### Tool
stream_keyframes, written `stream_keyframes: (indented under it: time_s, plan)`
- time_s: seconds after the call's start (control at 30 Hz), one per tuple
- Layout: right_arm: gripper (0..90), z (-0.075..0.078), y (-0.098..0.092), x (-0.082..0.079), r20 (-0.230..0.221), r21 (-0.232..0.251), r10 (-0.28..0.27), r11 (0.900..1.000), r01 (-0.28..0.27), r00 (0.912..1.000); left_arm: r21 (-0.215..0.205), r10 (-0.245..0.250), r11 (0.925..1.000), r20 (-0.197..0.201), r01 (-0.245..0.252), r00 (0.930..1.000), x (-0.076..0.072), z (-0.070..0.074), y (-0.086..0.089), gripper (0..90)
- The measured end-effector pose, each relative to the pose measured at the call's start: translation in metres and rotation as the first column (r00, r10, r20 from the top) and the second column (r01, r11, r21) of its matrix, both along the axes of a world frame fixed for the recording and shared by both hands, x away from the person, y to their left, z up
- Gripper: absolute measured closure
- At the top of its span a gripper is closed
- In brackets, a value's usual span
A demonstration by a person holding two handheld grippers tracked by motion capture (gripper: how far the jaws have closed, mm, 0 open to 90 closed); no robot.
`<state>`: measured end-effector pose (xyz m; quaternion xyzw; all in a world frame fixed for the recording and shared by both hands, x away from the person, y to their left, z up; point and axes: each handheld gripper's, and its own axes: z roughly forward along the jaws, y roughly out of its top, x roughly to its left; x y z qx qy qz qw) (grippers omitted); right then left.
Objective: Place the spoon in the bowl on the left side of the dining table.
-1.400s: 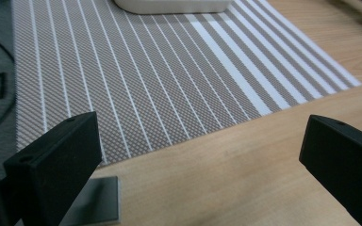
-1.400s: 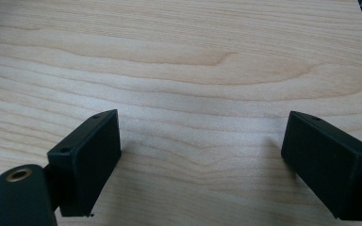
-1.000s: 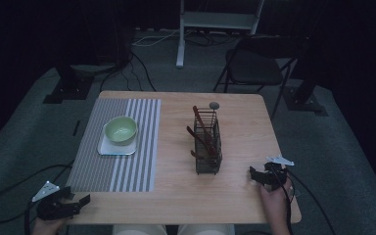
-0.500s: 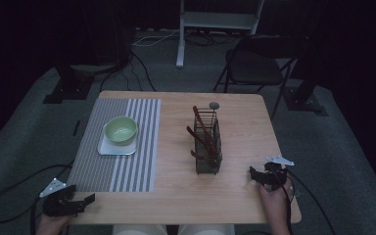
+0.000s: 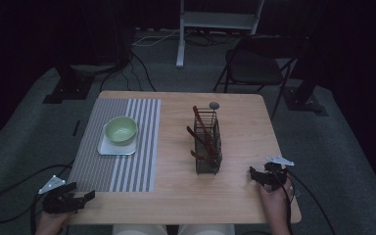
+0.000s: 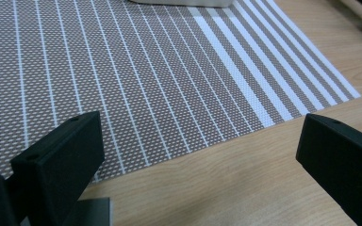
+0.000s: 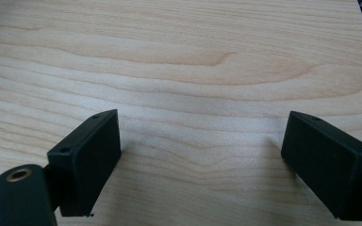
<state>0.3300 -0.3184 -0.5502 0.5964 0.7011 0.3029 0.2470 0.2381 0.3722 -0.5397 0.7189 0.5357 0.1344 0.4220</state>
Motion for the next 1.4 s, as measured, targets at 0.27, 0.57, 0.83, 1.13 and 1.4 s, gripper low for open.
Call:
stream_keyframes:
  time_s: [0.27, 0.57, 0.83, 1.13, 1.4]
  plan:
    - [11.7, 0.0, 0.0, 0.0, 0.0, 0.0, 0.0, 1.0, 0.0, 1.0, -0.006, -0.028, 0.9996, 0.01, 0.028, 0.9995, 0.005, 0.005, -0.008, 1.6]
    - [11.7, 0.0, 0.0, 0.0, 0.0, 0.0, 0.0, 1.0, 0.0, 1.0, -0.003, -0.047, 0.9989, 0.02, 0.047, 0.9987, 0.013, 0.009, -0.017, 1.6]
    - [11.7, 0.0, 0.0, 0.0, 0.0, 0.0, -0.001, 1.0, 0.001, 1.0, -0.008, -0.084, 0.9964, 0.043, 0.084, 0.9956, 0.019, 0.02, -0.026, 1.6]
    - [11.7, 0.0, 0.0, 0.0, 0.0, 0.0, -0.001, 1.0, 0.001, 1.0, -0.003, -0.134, 0.991, 0.061, 0.134, 0.9892, 0.033, 0.035, -0.047, 1.6]
    - [11.7, 0.0, 0.0, 0.0, 0.0, 0.0, -0.002, 1.0, 0.002, 1.0, 0.003, -0.17, 0.9853, 0.065, 0.171, 0.9832, 0.046, 0.045, -0.064, 1.6]
